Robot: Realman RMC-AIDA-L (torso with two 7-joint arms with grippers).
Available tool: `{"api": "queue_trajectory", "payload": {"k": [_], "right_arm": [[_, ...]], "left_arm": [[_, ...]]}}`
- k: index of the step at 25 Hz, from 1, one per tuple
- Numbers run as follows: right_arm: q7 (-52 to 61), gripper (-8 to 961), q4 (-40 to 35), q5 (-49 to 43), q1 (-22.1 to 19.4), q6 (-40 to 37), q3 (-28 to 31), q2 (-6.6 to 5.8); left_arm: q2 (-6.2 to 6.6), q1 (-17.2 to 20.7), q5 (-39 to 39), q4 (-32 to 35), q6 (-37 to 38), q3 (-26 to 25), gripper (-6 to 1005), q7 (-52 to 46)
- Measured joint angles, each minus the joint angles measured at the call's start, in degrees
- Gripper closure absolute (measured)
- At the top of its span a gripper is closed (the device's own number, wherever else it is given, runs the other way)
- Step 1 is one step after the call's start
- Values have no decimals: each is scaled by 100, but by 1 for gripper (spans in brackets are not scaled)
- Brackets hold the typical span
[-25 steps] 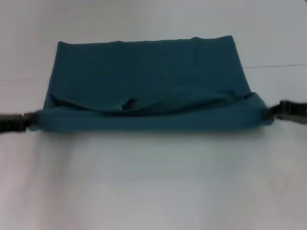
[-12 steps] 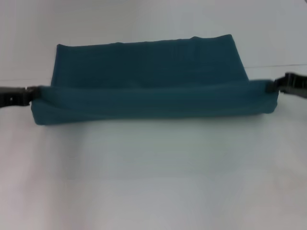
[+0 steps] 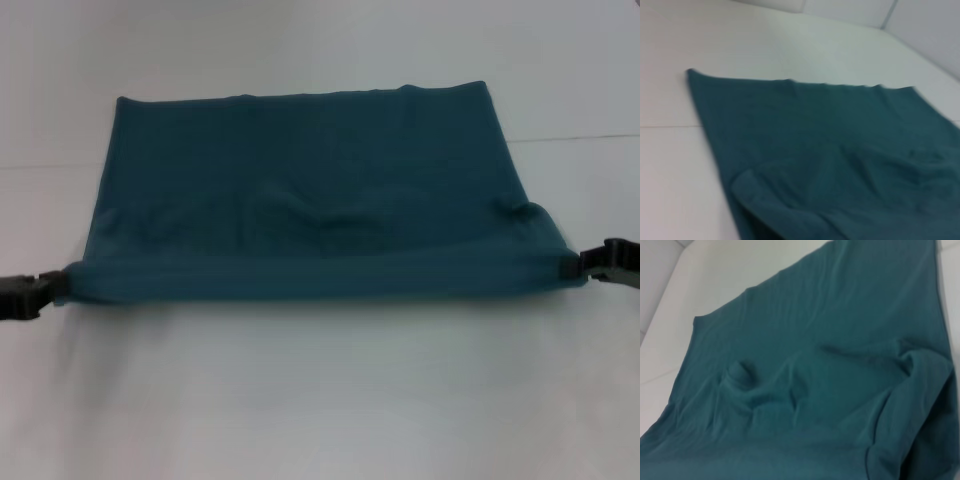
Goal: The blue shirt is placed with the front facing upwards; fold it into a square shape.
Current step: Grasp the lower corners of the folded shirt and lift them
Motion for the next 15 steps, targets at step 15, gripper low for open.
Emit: {"api": "queue_trajectory", "payload": {"k": [15], "right_arm": [[-96, 919, -50, 39, -587, -675, 106, 181]], "left_arm": [[-154, 663, -323, -116, 1314, -793, 976, 472]]}}
